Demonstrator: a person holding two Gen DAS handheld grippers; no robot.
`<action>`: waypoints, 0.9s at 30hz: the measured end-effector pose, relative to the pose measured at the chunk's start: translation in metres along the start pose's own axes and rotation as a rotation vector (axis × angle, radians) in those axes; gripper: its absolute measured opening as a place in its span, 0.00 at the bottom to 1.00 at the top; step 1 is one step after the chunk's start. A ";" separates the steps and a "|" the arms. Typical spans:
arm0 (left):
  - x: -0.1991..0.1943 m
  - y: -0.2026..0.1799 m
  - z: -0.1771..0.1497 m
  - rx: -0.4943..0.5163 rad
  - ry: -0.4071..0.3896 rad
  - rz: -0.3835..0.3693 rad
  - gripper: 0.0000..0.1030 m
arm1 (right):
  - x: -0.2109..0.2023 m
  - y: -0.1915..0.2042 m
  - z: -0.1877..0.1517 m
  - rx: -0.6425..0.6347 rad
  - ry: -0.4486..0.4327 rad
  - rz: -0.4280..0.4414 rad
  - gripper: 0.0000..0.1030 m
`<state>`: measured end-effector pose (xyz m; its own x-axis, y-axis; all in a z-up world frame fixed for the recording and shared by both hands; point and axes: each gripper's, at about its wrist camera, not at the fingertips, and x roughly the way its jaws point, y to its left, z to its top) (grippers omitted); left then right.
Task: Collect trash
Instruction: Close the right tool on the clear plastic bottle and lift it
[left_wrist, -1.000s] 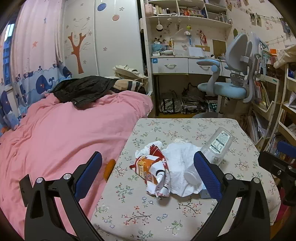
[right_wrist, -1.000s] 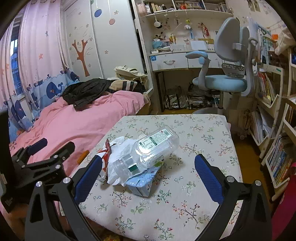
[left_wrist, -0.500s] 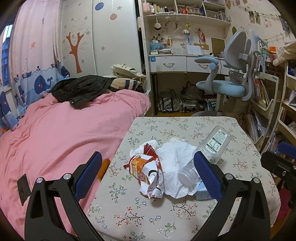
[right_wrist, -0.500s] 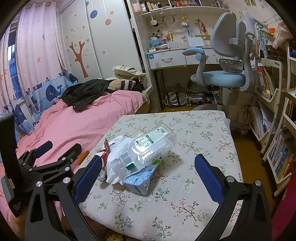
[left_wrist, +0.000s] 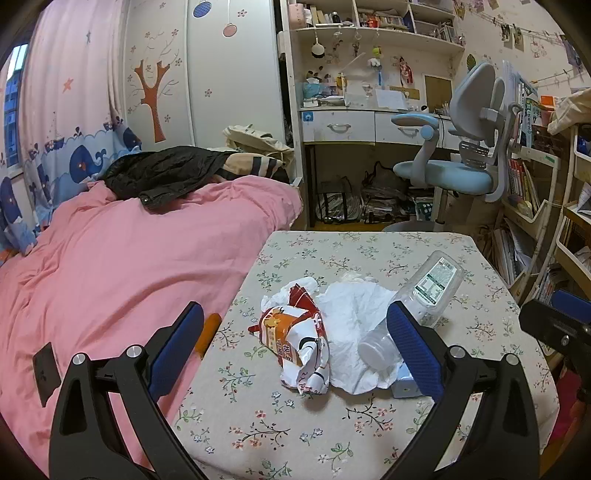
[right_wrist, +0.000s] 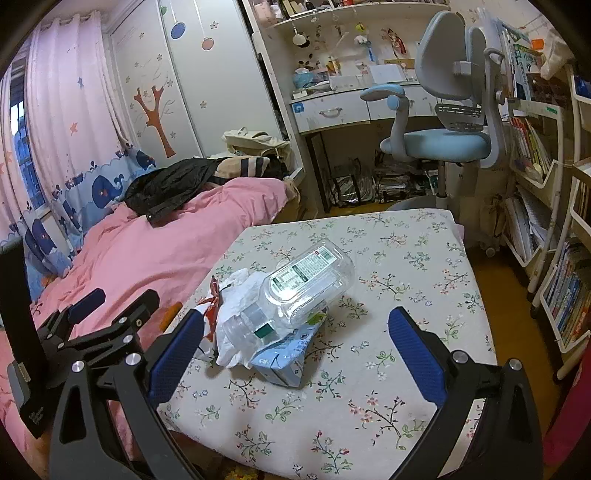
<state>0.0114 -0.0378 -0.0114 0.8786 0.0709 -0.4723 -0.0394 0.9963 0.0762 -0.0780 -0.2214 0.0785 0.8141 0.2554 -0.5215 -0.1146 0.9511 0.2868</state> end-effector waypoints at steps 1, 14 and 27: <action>0.000 0.002 0.000 -0.001 0.001 -0.002 0.93 | 0.002 -0.001 0.000 0.007 0.000 0.006 0.93; 0.032 0.040 -0.008 -0.082 0.120 -0.010 0.93 | 0.078 -0.032 0.007 0.267 0.172 0.118 0.93; 0.060 0.046 -0.013 -0.052 0.206 -0.071 0.93 | 0.102 -0.043 0.005 0.345 0.238 0.106 0.93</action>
<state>0.0564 0.0128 -0.0481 0.7647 0.0035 -0.6444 -0.0103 0.9999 -0.0068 0.0125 -0.2371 0.0170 0.6496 0.4196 -0.6340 0.0398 0.8140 0.5795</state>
